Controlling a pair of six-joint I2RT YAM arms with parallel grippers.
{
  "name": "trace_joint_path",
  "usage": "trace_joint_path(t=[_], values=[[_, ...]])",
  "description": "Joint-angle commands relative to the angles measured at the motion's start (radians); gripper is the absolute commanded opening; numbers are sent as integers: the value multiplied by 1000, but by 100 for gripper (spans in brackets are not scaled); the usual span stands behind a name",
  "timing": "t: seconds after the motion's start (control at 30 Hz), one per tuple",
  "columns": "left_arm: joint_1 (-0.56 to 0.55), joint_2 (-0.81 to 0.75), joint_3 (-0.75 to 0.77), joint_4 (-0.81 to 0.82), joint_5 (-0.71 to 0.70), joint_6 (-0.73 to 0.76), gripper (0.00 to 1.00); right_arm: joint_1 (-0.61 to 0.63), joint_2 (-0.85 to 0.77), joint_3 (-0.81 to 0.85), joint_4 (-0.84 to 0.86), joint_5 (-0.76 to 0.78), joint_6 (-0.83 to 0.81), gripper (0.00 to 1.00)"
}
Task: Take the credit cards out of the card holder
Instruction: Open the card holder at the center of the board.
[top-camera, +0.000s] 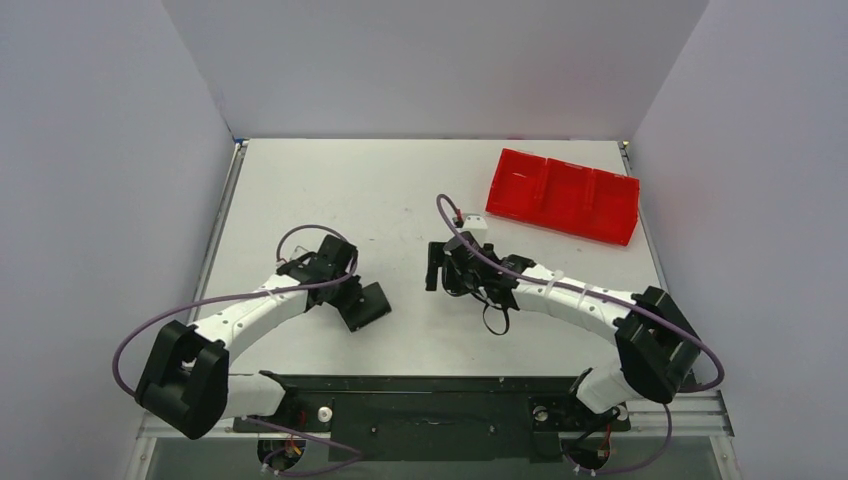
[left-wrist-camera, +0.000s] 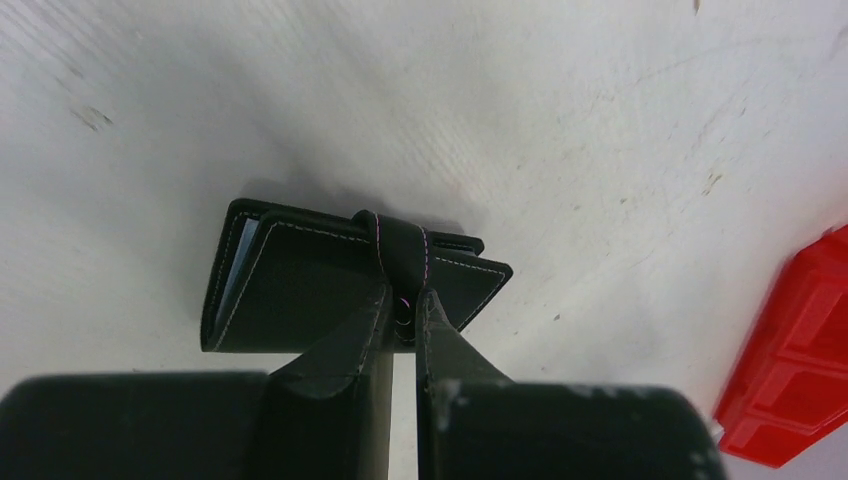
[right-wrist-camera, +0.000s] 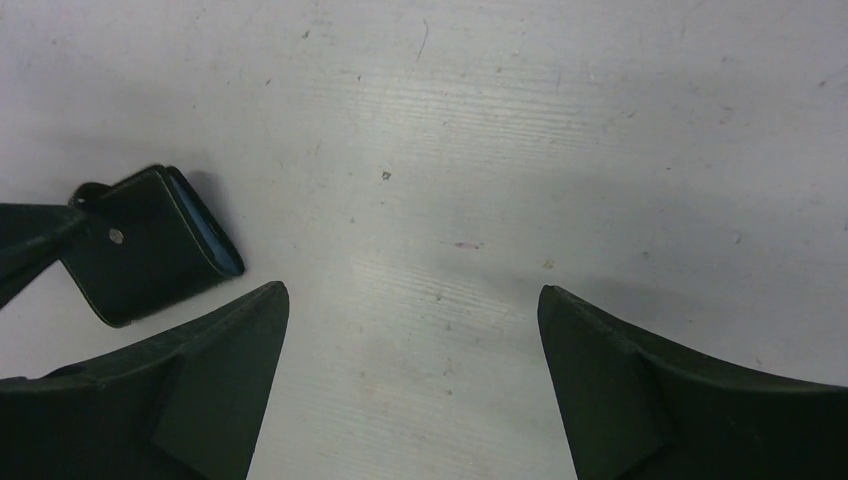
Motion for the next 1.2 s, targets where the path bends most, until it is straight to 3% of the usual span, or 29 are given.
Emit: trace_joint_path(t=[0.0,0.27,0.43,0.57,0.77,1.07,1.17], values=[[108,-38,29,-19,9,94,0,53,64,24,63,-6,16,91],[321,-53,-102,29,164,326,0,165,193,123,59,5,6,90],[417,-107,-223,68,261,355,0,203,254,179,55,12,-12,90],[426,-126,-278,136,326,332,0,209,270,188,53,26,-12,89],[366,-130,-312,226,388,208,0,188,242,158,53,54,-9,89],[82,-134,-274,304,292,-103,0,152,198,98,65,66,-7,88],[38,-126,-264,315,266,-158,0,152,196,91,66,65,-2,86]])
